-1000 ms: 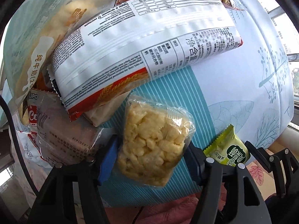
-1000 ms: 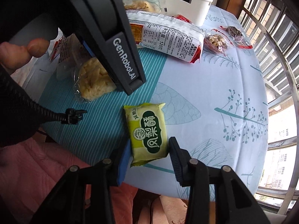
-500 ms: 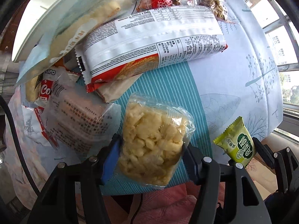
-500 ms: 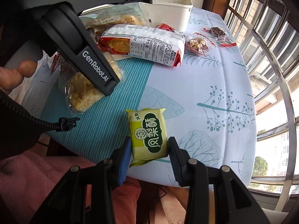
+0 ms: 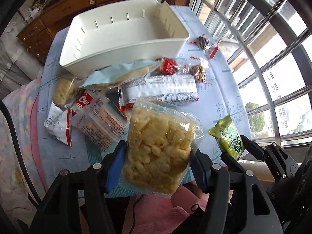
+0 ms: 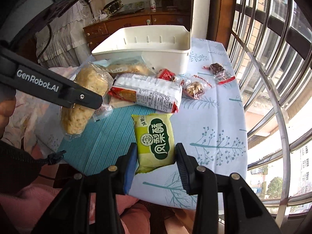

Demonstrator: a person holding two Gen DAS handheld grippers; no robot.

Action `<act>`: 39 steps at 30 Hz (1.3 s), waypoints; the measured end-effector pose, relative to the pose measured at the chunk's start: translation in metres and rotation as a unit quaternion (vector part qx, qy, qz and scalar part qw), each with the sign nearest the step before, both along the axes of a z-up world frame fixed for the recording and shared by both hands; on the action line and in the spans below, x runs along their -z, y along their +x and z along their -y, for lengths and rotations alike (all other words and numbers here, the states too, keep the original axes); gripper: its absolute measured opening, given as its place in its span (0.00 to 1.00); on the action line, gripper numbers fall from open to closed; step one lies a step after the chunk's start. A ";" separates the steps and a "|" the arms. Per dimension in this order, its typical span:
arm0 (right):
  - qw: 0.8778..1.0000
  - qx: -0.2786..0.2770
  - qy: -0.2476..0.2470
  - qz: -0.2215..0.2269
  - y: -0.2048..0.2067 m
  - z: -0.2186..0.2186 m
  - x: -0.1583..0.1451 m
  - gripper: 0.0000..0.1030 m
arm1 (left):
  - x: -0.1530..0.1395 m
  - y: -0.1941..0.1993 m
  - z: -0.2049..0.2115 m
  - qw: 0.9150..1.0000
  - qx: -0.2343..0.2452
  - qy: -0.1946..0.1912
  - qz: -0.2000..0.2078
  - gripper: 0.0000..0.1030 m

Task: Organize snacks
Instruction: 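Lift both held packets and carry them over the white tray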

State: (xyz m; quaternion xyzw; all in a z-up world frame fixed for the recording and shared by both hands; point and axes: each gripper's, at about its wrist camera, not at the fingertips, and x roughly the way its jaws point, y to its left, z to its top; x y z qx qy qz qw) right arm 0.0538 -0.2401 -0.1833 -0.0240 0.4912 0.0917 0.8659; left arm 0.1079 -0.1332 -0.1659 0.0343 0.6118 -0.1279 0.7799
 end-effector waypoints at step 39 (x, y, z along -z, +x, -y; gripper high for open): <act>0.988 0.056 0.032 0.143 0.166 -0.027 -0.114 0.39 | -0.126 0.143 -0.124 0.974 -0.091 -0.082 0.192 0.59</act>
